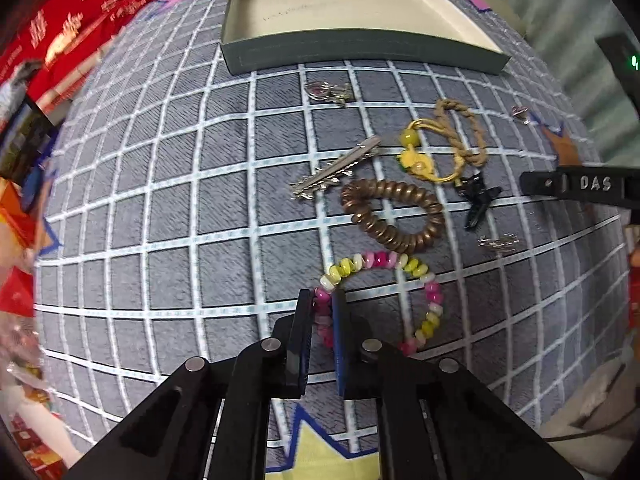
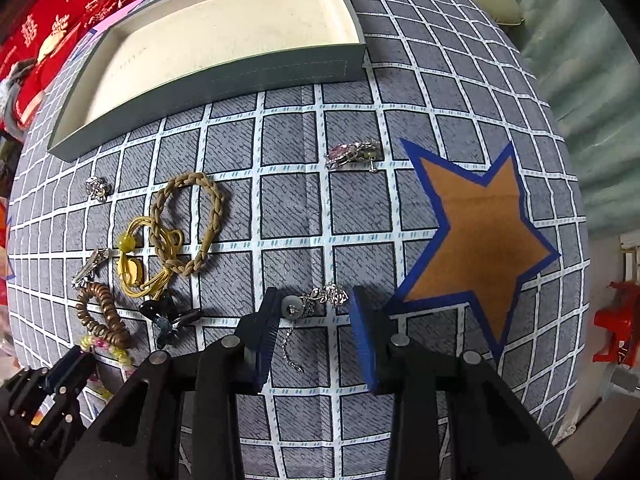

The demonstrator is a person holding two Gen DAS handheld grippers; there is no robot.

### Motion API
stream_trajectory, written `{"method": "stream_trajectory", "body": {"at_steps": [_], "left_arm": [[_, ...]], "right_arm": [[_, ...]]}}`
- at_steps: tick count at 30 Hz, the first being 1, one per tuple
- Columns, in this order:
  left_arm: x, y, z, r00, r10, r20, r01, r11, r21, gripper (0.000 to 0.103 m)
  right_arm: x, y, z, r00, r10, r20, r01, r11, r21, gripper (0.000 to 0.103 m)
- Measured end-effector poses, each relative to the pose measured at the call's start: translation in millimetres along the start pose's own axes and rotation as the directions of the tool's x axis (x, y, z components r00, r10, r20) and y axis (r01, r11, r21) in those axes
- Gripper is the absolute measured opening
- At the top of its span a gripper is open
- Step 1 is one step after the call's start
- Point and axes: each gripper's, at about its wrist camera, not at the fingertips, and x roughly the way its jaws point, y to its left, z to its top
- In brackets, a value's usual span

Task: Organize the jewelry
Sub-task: 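Grasp the pink-and-yellow beaded bracelet with the left gripper while the right gripper grasps a silver earring, then carry both items into the cream box tray and open both grippers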

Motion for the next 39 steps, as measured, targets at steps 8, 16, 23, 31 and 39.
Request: {"method": "stream_trajectory", "body": {"at_steps": [8, 16, 23, 31, 39], "left_arm": [[-9, -14, 36, 0.992, -0.121, 0.02, 0.122, 0.991, -0.048, 0.019], [-19, -45, 85, 0.984, -0.167, 0.061, 0.168, 0.986, -0.016, 0.019], [-4, -54, 129, 0.98, -0.178, 0.094, 0.181, 0.983, -0.02, 0.019], [-11, -68, 194, 0.974, -0.157, 0.163, 0.171, 0.982, -0.077, 0.019], [10, -88, 286, 0.973, -0.116, 0.201, 0.147, 0.978, -0.147, 0.019]], "right_arm": [[-23, -38, -9, 0.996, 0.094, -0.002, -0.093, 0.987, 0.129, 0.013], [-50, -45, -8, 0.993, 0.113, 0.041, -0.118, 0.977, 0.177, 0.013], [-72, -48, 1, 0.981, 0.169, 0.095, -0.185, 0.963, 0.195, 0.013], [-93, -39, 37, 0.964, 0.221, 0.148, -0.24, 0.963, 0.123, 0.013], [-81, -19, 111, 0.951, 0.275, 0.14, -0.282, 0.959, 0.03, 0.013]]}}
